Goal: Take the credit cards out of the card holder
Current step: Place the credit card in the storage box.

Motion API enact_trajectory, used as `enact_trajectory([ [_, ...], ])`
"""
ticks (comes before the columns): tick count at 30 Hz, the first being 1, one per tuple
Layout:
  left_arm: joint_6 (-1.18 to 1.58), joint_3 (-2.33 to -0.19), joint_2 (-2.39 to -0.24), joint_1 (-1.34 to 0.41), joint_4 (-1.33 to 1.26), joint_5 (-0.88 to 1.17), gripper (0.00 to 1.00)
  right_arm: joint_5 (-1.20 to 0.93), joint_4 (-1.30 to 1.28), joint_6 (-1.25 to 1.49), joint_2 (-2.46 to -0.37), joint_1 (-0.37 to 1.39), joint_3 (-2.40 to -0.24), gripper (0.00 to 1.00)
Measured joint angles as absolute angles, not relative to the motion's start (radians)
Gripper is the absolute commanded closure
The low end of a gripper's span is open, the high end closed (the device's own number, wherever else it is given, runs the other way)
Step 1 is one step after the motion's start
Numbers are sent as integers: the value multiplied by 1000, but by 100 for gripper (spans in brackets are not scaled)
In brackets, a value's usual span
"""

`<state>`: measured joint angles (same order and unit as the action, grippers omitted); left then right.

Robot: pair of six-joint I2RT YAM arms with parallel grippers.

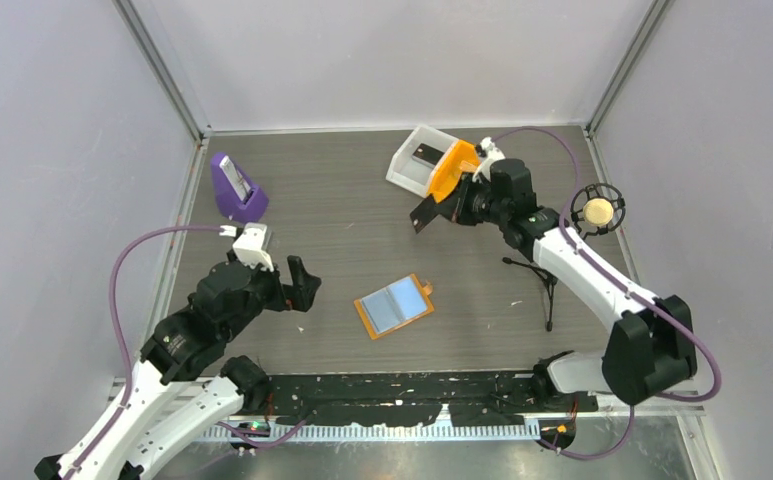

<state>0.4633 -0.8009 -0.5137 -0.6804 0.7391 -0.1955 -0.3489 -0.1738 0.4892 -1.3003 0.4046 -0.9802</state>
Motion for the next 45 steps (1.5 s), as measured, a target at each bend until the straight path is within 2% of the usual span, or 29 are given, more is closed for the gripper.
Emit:
enact_trajectory([
  [15, 435, -791, -487, -680, 850, -260, 0, 209, 204, 756, -1783, 369, -1279, 95],
  [25, 432, -789, -470, -680, 859, -259, 0, 379, 228, 889, -2091, 371, -1539, 95],
  [30, 428, -789, -470, -680, 859, -260, 0, 440, 182, 931, -2150, 376, -1647, 95],
  [45, 414, -789, -464, -680, 867, -258, 0, 561, 101, 1010, -2256, 402, -1761, 95],
])
